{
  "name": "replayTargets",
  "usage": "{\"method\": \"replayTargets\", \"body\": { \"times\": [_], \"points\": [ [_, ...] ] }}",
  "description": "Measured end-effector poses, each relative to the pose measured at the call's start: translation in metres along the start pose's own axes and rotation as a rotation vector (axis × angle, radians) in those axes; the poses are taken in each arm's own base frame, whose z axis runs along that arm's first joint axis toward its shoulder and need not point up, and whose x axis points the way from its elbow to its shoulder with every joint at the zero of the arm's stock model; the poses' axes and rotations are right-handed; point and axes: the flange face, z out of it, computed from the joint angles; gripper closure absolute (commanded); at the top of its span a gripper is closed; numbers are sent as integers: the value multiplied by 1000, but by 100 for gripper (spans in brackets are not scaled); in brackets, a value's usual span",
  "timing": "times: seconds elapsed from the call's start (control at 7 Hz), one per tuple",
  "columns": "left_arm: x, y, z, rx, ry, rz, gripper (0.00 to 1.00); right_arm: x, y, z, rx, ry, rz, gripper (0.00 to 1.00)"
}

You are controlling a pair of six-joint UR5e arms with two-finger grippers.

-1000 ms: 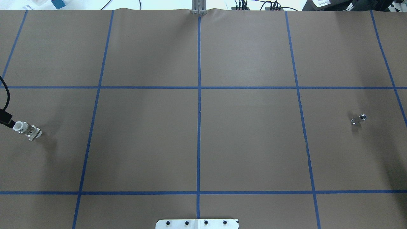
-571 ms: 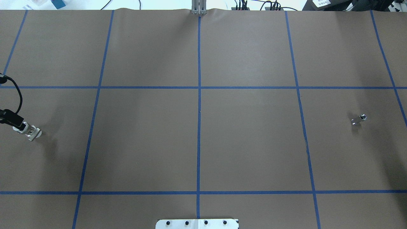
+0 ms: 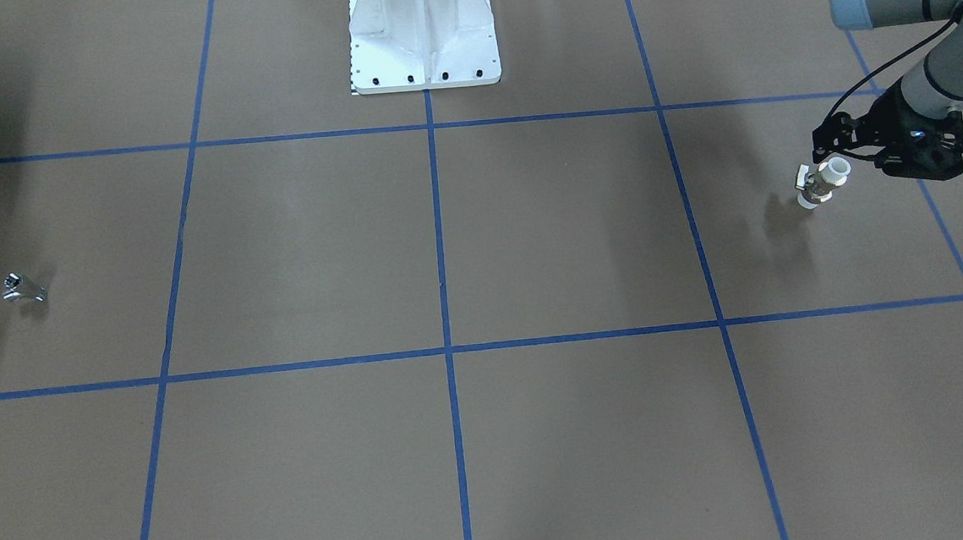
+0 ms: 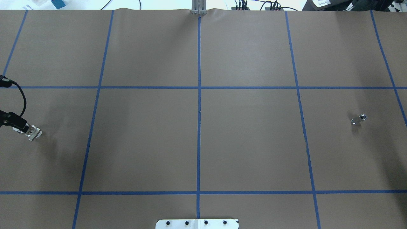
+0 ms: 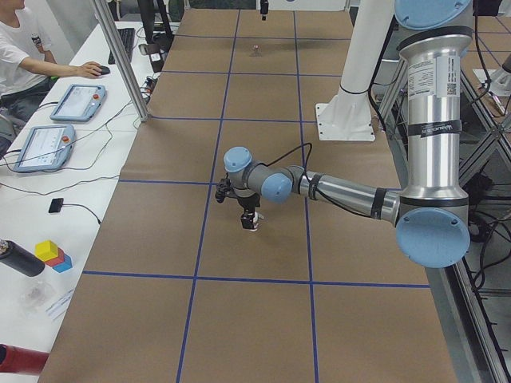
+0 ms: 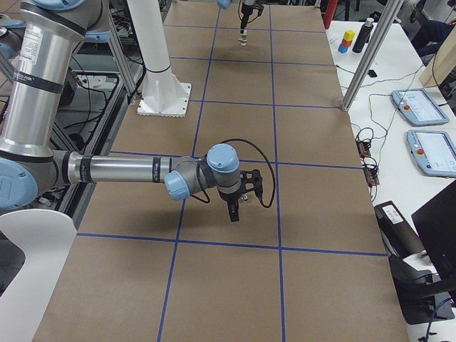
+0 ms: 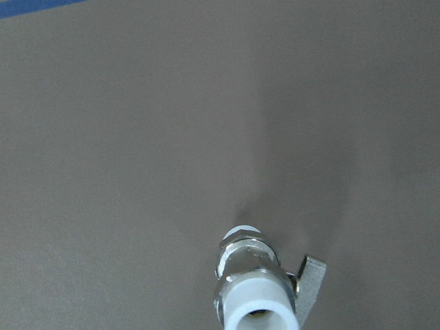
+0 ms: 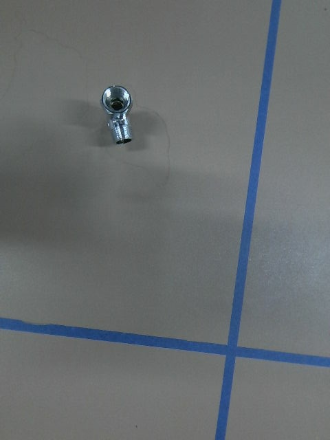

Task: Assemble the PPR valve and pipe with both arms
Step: 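Lower the left gripper onto the white PPR valve and grasp it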

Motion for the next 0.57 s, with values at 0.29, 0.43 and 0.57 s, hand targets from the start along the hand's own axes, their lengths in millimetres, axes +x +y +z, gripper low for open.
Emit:
{"method": "replayTargets", "body": {
  "times": [0.29, 0.43, 0.57],
  "points": [
    [2, -4, 1, 3, 2, 4, 5, 0, 0, 0, -1, 0, -1, 0],
    [5, -6, 1, 6, 4, 6, 5, -1, 0, 1, -2, 0, -2, 1],
    [6, -8, 1, 6, 5, 8, 5, -1, 0, 1, -2, -1, -3, 1]
  ]
}}
